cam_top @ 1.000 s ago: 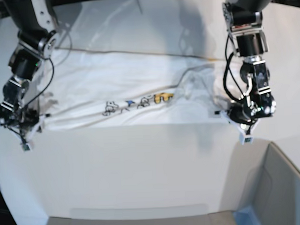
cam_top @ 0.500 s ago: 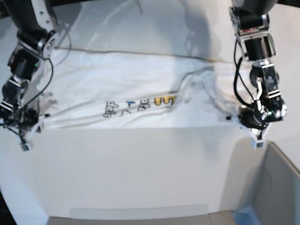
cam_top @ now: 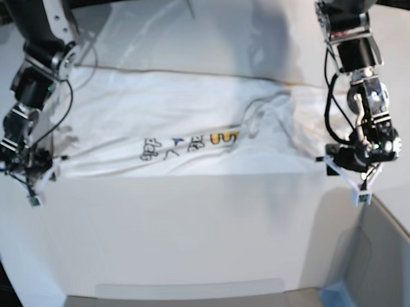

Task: Layout the t-shirt on the table in an organized manner, then fold the t-shirt properly
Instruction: 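Grasp the shirt corners with both grippers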

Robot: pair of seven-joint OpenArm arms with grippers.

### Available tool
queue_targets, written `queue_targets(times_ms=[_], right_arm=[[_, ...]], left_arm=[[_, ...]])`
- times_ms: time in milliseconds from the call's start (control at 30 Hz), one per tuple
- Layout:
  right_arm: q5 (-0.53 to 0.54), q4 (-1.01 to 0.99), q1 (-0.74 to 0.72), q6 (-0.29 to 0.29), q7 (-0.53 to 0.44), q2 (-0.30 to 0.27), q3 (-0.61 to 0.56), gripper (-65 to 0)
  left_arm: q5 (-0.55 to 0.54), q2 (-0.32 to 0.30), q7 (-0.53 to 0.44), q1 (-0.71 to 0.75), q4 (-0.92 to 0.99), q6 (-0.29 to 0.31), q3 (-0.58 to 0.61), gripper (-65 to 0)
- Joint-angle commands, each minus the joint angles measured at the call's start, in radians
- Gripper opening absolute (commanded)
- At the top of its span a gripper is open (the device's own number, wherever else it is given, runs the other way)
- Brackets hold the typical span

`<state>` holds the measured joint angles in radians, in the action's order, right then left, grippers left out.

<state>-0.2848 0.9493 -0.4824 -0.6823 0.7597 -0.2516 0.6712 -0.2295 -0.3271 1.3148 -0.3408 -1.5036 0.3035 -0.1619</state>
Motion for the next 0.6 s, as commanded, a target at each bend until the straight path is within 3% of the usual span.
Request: queue_targets(times_ms=[0, 167, 433, 567], right_arm=[[0.009, 0.018, -0.031, -0.016, -0.018, -0.018, 0.000, -65.0], [0.009, 0.018, -0.031, -0.016, -0.018, -0.018, 0.000, -65.0], [0.009, 0.018, -0.029, -0.016, -0.018, -0.018, 0.000, -65.0], [0.009, 0.018, -0.029, -0.016, -0.018, -0.018, 0.000, -65.0]], left_arm=[[-0.001, -0.011, -0.017, -0.030, 0.005, -0.002, 0.000, -28.9], [-0.001, -0.022, -0.093, -0.030, 0.093, -0.002, -0.003, -28.9], [-0.008, -0.033, -0.114, -0.030, 0.136, 0.000, 0.000, -29.3], [-0.008, -0.027, -0.160, -0.030, 0.137, 0.000, 0.000, -34.1]])
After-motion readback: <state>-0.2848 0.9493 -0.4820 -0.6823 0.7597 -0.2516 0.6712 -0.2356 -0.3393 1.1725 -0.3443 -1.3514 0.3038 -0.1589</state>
